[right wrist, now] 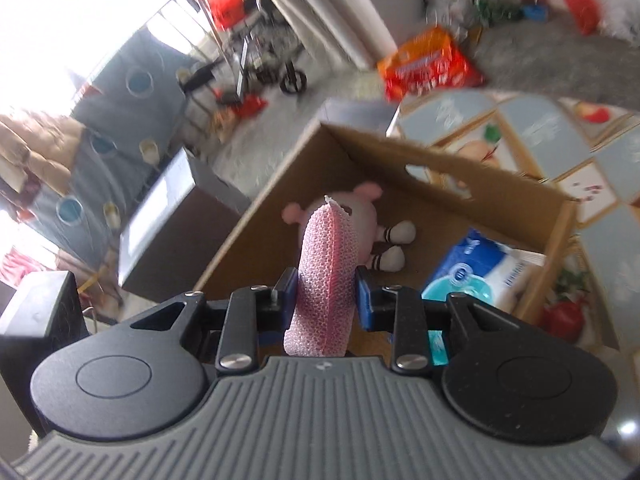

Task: Organize soft objects
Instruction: 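Carry the pink sponge into the cardboard box and open the right tool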

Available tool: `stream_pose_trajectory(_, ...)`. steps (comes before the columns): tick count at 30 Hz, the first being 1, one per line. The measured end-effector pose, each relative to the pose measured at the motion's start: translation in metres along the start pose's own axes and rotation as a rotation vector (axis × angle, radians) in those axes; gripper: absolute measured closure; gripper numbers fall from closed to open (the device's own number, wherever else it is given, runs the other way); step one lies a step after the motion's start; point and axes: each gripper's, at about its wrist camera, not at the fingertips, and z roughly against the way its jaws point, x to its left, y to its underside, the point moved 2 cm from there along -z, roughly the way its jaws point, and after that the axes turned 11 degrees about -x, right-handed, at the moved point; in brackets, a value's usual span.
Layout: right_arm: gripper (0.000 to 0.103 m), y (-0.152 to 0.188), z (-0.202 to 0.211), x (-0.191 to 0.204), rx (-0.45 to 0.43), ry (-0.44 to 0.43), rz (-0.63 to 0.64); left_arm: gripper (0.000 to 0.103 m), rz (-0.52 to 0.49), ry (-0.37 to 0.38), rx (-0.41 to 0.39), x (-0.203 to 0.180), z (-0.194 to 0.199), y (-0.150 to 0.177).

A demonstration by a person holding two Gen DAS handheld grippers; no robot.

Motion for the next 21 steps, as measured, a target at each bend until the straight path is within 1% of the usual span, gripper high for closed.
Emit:
stream_pose_trajectory(3,0.075,-0.006,-0.036,-0.008,0.072,-0.001,-0.014,0.051,0.028,-0.011,0.045,0.018,-0.018,0.002)
stream_pose_trajectory(4,0.075,-0.004,-0.045,-0.017,0.091,0.001,-0.028,0.051,0.036,-0.012,0.055,0.022,-0.023,0.001)
stream_pose_trajectory(5,0.075,-0.006,-0.054,-0.021,0.108,0.013,-0.040,0.051,0.041,-0.012,0.058,0.025,-0.027,0.000)
stream_pose_trajectory(9,0.074,-0.013,-0.082,-0.041,0.153,0.013,-0.048,0.046,0.056,-0.004,0.064,0.029,-0.035,-0.002)
stream_pose_trajectory(12,0.074,-0.020,-0.094,-0.048,0.150,0.031,-0.024,0.046,0.059,-0.007,0.073,0.029,-0.036,0.001)
stream_pose_trajectory(14,0.074,-0.025,-0.097,-0.052,0.135,0.068,0.005,0.046,0.060,-0.009,0.075,0.029,-0.038,0.000)
stream_pose_trajectory(16,0.073,-0.026,-0.097,-0.056,0.115,0.080,0.018,0.046,0.060,-0.007,0.075,0.028,-0.039,0.000)
stream_pose_trajectory(19,0.068,-0.026,-0.098,-0.059,0.064,0.120,0.085,0.046,0.052,-0.012,0.065,0.027,-0.037,0.000)
stream_pose_trajectory(20,0.063,-0.025,-0.099,-0.060,0.048,0.143,0.100,0.046,0.050,-0.014,0.063,0.025,-0.037,0.000)
stream_pose_trajectory(21,0.061,-0.024,-0.099,-0.061,0.043,0.159,0.109,0.044,0.052,-0.015,0.063,0.024,-0.037,0.001)
